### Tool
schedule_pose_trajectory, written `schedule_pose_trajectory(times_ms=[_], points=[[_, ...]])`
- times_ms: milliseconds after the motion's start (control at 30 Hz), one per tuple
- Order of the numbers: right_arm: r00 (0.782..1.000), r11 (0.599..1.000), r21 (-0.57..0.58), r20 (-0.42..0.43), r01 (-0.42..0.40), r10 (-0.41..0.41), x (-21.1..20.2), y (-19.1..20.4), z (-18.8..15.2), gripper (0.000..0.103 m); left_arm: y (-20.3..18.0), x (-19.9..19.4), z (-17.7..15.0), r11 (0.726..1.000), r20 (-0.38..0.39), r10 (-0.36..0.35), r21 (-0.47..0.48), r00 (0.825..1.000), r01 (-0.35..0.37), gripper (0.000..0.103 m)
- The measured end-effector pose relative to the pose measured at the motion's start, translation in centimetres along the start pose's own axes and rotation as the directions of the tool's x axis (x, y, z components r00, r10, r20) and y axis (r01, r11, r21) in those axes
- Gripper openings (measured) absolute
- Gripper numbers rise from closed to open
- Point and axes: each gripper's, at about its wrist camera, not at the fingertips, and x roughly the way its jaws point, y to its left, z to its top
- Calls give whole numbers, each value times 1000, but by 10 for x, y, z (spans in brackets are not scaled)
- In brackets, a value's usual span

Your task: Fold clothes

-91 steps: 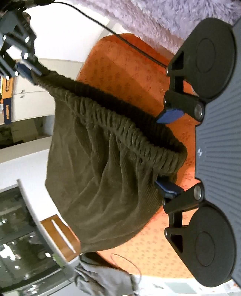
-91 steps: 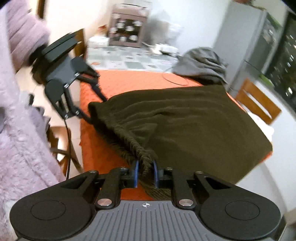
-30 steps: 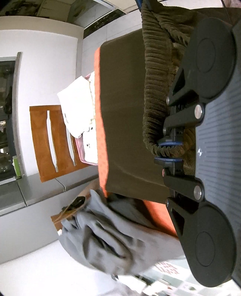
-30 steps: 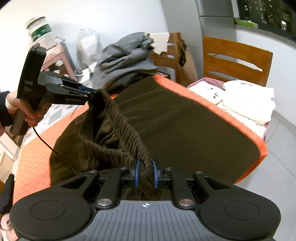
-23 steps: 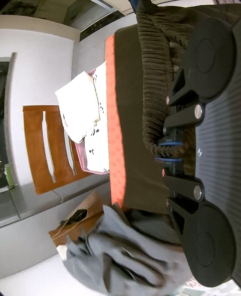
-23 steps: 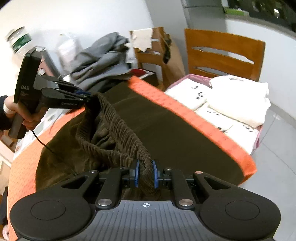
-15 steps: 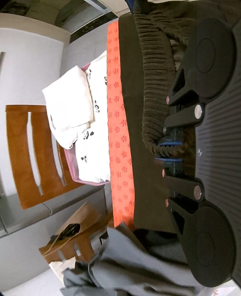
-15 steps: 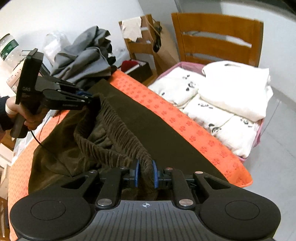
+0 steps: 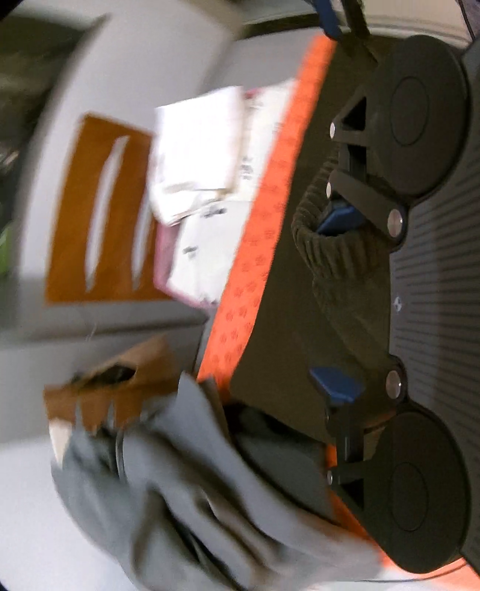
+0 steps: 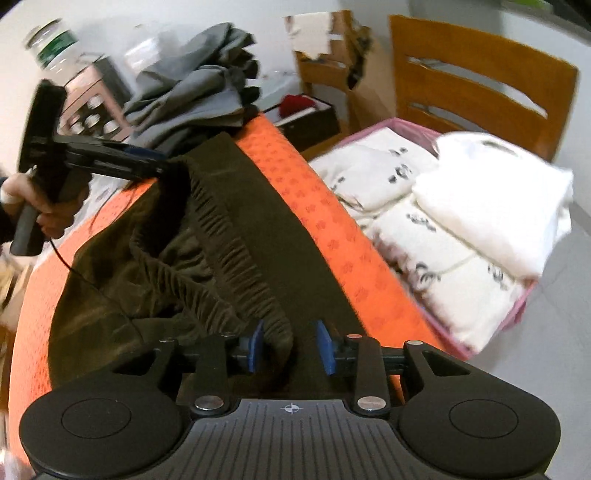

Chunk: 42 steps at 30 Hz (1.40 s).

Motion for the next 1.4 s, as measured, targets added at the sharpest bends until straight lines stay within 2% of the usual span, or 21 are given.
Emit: schedule_pose_trajectory(times_ms=[67,100,167,233,333,500,600,667,733,833,933,1033,1067,1233,1333,1400], points=[[1000,998,-60,-7,-21,21,-7,-3,10,35,4,-30,-7,989,82,21,-146,996,-9,85],[999,996,-80,-12,-31,30,-10,-5,15,35,6,-43,-10,976,118,23,-220,993,3,87],[998,991,-119,-24,-61,58,-15,-8,27,35,10,-70,-16,932,188,34,-361,981,37,88],[996,983,-164,-42,-81,75,-17,-9,38,35,4,-92,-22,902,231,74,-431,970,34,88],[994,966,-240,-73,-95,79,-15,-5,56,35,-15,-114,-35,891,257,132,-454,958,-1,88],[985,933,-321,-102,-165,139,-5,-6,90,35,-50,-122,-61,871,243,185,-489,952,-44,88],[972,907,-355,-133,-227,191,9,-8,111,35,-77,-120,-78,835,195,245,-540,950,-105,88],[957,885,-368,-166,-285,239,20,-9,127,35,-97,-119,-88,803,175,282,-581,943,-133,88],[936,855,-386,-206,-347,287,32,-10,142,35,-117,-119,-98,754,138,334,-633,932,-176,88],[899,800,-419,-279,-430,338,52,-7,162,35,-148,-118,-114,657,74,399,-718,914,-229,88],[860,761,-413,-343,-500,378,71,-2,179,35,-182,-118,-125,546,14,459,-794,888,-269,88],[823,743,-380,-393,-551,410,92,4,192,35,-214,-122,-134,420,-45,511,-859,859,-294,88],[812,738,-368,-408,-565,418,98,6,195,35,-222,-124,-136,387,-61,527,-871,847,-303,88],[761,724,-316,-483,-613,434,133,23,196,35,-259,-138,-139,253,-144,606,-897,782,-362,88],[745,726,-294,-509,-622,431,151,35,195,35,-281,-144,-138,183,-201,641,-897,741,-402,88],[745,732,-290,-514,-617,425,160,43,195,35,-294,-147,-138,143,-238,660,-892,713,-430,88]])
